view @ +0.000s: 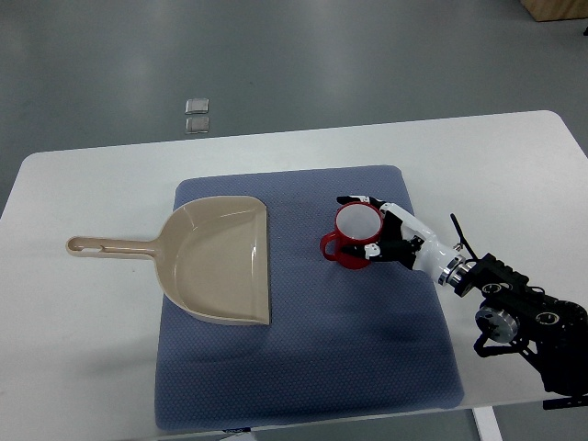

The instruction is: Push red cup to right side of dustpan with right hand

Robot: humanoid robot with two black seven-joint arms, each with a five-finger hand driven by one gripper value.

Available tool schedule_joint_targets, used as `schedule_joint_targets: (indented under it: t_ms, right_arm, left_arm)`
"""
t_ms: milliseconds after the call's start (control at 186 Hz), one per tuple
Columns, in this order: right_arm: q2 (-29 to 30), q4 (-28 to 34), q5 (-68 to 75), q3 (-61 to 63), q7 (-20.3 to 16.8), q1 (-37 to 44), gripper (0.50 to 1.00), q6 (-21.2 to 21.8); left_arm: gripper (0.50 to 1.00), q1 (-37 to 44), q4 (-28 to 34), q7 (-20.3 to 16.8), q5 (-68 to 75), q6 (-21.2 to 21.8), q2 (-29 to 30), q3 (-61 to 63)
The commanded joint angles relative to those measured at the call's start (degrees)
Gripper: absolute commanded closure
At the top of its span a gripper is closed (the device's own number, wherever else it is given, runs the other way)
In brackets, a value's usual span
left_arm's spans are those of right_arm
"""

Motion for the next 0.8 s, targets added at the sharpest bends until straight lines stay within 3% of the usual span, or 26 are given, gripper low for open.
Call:
schedule_joint_targets:
  t_ms: [0, 794]
  right_arm:
    - [1.22, -0.09, -0.29, 0.0, 0.0, 0.18, 0.568, -0.96]
    - [10.1, 0.0, -2.48, -3.69, 0.0, 3.52, 0.574, -7.9]
  left_arm:
    - [0.5, 0.0, -0.01, 0.0, 0.0, 0.0, 0.0, 0.0]
    - [0.5, 0.0, -0.01, 0.0, 0.0, 0.0, 0.0, -0.09]
